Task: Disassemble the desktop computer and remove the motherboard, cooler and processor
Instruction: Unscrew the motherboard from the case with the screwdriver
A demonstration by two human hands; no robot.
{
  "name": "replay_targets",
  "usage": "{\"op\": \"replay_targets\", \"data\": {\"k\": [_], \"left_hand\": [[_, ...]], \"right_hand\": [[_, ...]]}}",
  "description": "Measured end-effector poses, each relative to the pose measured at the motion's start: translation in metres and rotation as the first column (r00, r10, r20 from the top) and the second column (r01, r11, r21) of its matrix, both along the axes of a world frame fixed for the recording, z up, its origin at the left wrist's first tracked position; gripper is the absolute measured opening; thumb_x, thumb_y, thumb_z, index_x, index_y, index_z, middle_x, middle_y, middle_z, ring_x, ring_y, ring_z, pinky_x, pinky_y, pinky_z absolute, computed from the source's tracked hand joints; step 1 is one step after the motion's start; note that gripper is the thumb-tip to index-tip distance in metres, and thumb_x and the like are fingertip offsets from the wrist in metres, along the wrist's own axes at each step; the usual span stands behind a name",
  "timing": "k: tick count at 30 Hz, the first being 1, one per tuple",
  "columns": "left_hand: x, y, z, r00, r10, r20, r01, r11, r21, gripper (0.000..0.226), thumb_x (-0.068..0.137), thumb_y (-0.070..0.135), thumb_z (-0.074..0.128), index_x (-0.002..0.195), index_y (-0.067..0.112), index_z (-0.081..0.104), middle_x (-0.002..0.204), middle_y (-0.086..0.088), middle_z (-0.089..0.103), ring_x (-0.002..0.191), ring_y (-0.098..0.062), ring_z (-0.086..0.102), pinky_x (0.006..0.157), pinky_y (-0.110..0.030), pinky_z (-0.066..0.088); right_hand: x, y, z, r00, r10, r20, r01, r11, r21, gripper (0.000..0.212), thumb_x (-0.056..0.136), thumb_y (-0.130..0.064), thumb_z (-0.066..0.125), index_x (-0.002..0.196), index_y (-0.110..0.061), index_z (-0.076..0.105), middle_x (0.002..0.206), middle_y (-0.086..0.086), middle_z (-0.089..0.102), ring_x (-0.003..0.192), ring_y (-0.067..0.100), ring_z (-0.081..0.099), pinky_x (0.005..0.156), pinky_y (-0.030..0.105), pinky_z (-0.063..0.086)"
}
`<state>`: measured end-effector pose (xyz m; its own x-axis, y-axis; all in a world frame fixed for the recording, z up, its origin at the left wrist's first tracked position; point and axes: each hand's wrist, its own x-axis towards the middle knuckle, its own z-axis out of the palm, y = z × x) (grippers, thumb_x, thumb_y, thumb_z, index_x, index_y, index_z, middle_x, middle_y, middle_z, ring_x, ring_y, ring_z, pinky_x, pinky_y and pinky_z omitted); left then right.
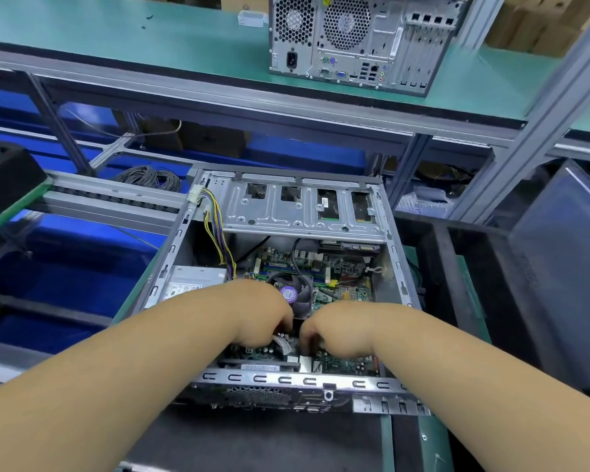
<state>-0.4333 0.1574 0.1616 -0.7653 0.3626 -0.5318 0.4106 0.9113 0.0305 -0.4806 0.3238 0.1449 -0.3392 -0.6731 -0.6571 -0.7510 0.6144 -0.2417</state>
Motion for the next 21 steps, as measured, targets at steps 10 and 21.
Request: {"op": "replay_targets", "data": {"k": [10, 21], "left_hand": [[0.008, -0.002, -0.002, 0.990, 0.041, 0.138, -0.036, 0.999, -0.036, 0.028, 0.098, 0.043, 0.046, 0.110, 0.028, 0.066, 0.099, 0.008, 0.065, 0.099, -0.022, 0.056, 0.075, -0.029, 0.036], [0.014, -0.001, 0.015, 0.997, -0.040, 0.065, 0.059, 0.941, -0.332, 0.035, 0.097, 0.048, 0.048, 0.077, 0.021, 0.055, 0.065, 0.007, 0.043, 0.084, -0.021, 0.045, 0.104, -0.038, 0.025]], "right_hand": [[0.010, -0.002, -0.001, 0.961, 0.098, -0.259, -0.040, 0.975, 0.220, 0.020, 0.090, -0.009, 0.048, 0.093, -0.013, 0.067, 0.091, 0.007, 0.065, 0.082, 0.027, 0.061, 0.064, 0.032, 0.047], [-0.007, -0.023, -0.022, 0.807, -0.033, -0.590, -0.081, 0.983, -0.165, 0.089, 0.080, -0.058, 0.067, 0.146, -0.011, 0.029, 0.145, 0.007, 0.034, 0.127, 0.028, 0.036, 0.102, 0.041, 0.040]]}}
